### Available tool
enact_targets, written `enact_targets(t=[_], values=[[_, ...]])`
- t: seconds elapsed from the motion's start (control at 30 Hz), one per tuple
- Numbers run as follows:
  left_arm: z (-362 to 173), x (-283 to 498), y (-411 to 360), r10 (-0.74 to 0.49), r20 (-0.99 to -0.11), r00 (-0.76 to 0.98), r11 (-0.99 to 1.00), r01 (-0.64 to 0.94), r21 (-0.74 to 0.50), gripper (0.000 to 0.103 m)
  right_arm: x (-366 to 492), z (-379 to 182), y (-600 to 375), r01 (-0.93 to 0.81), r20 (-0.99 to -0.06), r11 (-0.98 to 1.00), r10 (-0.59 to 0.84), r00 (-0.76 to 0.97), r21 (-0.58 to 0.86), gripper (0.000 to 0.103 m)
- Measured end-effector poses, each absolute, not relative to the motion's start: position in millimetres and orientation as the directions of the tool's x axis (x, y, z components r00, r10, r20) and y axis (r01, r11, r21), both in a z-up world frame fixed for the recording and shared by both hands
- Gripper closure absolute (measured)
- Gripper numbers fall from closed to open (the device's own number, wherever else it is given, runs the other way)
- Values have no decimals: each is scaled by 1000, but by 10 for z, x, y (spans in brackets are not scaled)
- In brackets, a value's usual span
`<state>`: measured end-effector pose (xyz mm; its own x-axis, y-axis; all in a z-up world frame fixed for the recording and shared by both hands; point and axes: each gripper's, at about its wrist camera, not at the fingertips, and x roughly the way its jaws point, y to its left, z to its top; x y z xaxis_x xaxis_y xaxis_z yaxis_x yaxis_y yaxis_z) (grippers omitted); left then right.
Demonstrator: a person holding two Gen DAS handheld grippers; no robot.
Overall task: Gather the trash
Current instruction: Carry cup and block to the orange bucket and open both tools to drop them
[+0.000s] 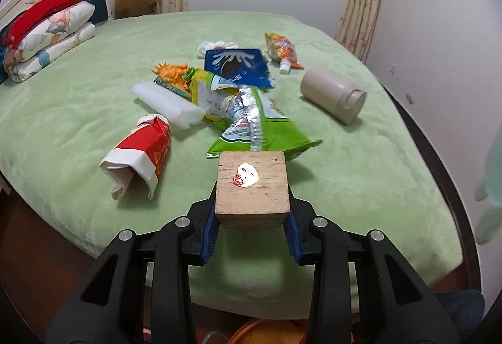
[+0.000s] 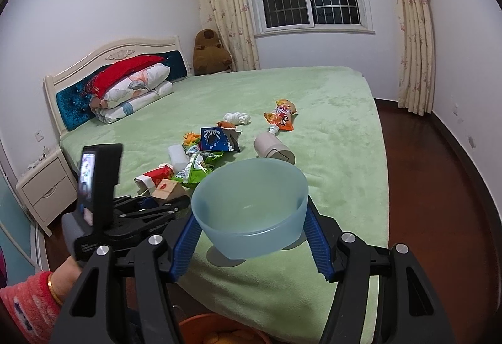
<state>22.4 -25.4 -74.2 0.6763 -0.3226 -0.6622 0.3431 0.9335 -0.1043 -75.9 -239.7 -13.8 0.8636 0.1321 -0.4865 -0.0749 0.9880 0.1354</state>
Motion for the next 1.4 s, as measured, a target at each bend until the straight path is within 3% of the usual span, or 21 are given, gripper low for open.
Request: enact_targets(t=[0.4,0.63,0.9,1.13,1.4], values=[[-610,-480,-96,-397,-667,630,885,454,-98,68,-962,-187,-2328,-140,-515,977,204,832,160,42],[-1208,-841,-36,-371,-805,463,876,462,-138,68,-1144,-655,-2171,-195,-649,962,272,711,190,42],[-2090,-995,-117,-223,-938,265,894,439,-88,68,-1249,-1631,-2011,-157,-823,951,308,478,265,42],[-2543,-1008,-193,-149,-975,163,898,435,-64,68,-1261,-2230,-1959,-86,-900,956,293,323,281,42],[-2676,-1049,-212,-119,-985,126,899,434,-53,68,-1191,-2565,-1939,-45,-937,966,257,235,254,42]])
